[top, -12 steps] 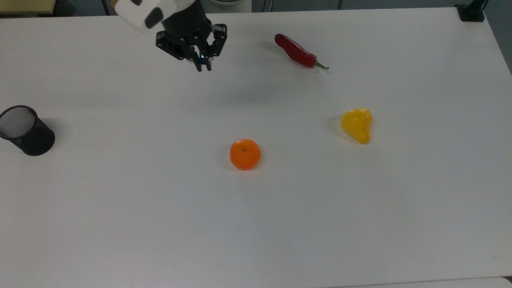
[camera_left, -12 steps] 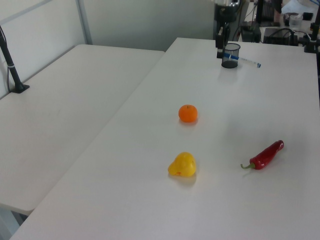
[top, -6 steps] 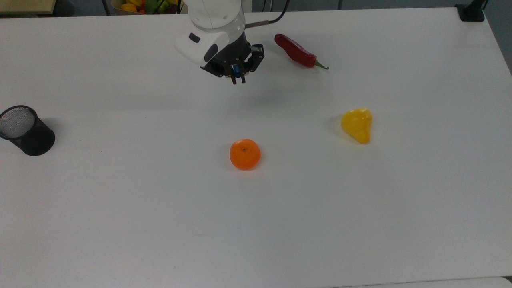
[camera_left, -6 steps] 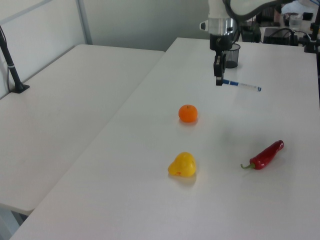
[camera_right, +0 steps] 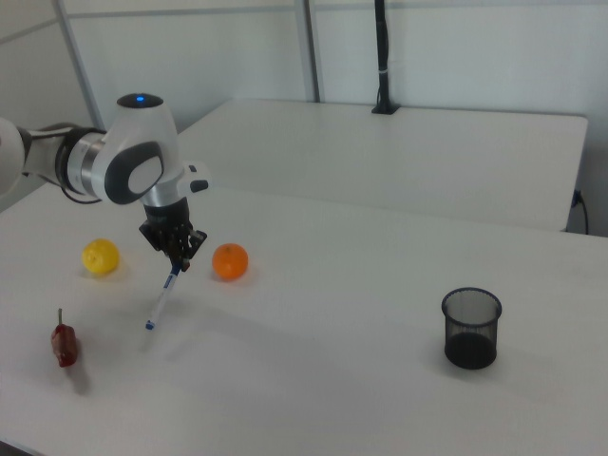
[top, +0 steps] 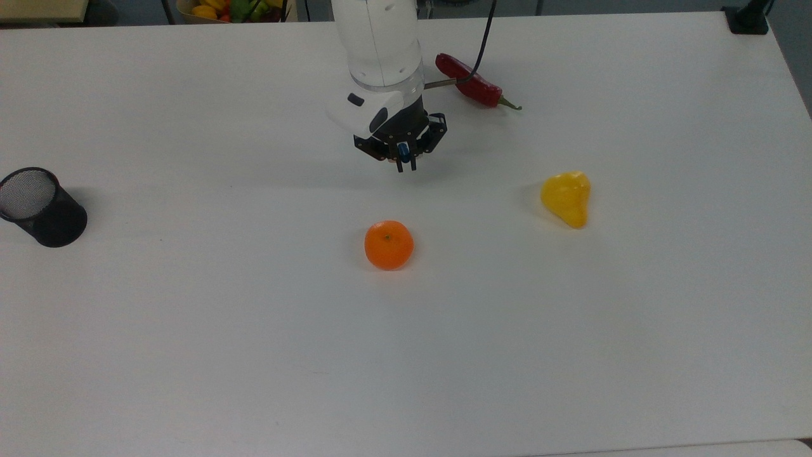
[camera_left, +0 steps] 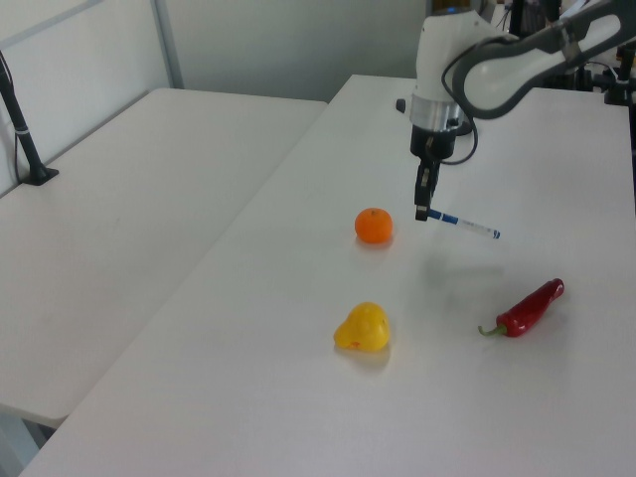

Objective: Take marker pen
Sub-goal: 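Carry the marker over the table beside the orange and lower it, then open the gripper to release the marker onto the table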

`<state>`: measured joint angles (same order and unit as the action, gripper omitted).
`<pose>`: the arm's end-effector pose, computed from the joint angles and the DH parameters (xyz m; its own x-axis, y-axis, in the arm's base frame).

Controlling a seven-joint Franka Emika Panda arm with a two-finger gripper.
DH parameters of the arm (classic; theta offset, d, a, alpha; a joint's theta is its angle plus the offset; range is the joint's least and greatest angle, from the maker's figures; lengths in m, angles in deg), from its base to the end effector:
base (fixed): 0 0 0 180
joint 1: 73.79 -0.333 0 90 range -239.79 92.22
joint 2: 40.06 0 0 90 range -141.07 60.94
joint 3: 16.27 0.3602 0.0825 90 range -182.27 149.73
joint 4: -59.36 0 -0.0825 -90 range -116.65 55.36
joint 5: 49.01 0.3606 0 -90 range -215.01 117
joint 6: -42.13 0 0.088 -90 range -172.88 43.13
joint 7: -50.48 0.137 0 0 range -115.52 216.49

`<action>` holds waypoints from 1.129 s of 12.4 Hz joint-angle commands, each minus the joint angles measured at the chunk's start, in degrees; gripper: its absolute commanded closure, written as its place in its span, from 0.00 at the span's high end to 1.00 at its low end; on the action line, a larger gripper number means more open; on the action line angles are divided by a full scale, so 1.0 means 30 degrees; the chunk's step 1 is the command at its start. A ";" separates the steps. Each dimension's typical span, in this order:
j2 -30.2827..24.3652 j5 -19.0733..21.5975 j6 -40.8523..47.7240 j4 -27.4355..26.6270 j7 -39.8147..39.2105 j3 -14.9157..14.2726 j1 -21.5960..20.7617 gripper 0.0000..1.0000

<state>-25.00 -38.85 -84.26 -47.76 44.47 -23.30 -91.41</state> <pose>0.6071 0.1290 0.4086 0.9785 0.1888 0.0827 0.1973 -0.9742 -0.1100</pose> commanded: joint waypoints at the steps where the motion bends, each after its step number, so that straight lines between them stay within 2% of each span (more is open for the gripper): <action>1: -0.0510 -0.0486 -0.3390 -0.2495 0.0569 0.0380 -0.0161 0.04; 5: 0.0308 -0.0486 -0.4687 -0.2822 0.1506 0.0499 -0.0161 0.04; 7: 0.0428 -0.0457 -0.5097 -0.2793 0.1564 0.0762 0.0013 0.13; 8: 0.0457 -0.0457 -0.5068 -0.2763 0.1594 0.0763 0.0102 0.21; 9: 0.0428 -0.0457 -0.5039 -0.2763 0.1623 0.0763 0.0102 0.36; 11: 0.0428 -0.0486 -0.5010 -0.2676 0.1594 0.0792 0.0131 0.61; 12: 0.0370 -0.0457 -0.5010 -0.2646 0.1594 0.0792 0.0132 0.76; 13: 0.0224 -0.0457 -0.4923 -0.2617 0.1623 0.0792 0.0161 0.98; 14: 0.0077 -0.0457 -0.4893 -0.2616 0.1740 0.0792 0.0277 1.00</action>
<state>-23.08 -39.20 -98.07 -54.93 47.65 -21.52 -91.30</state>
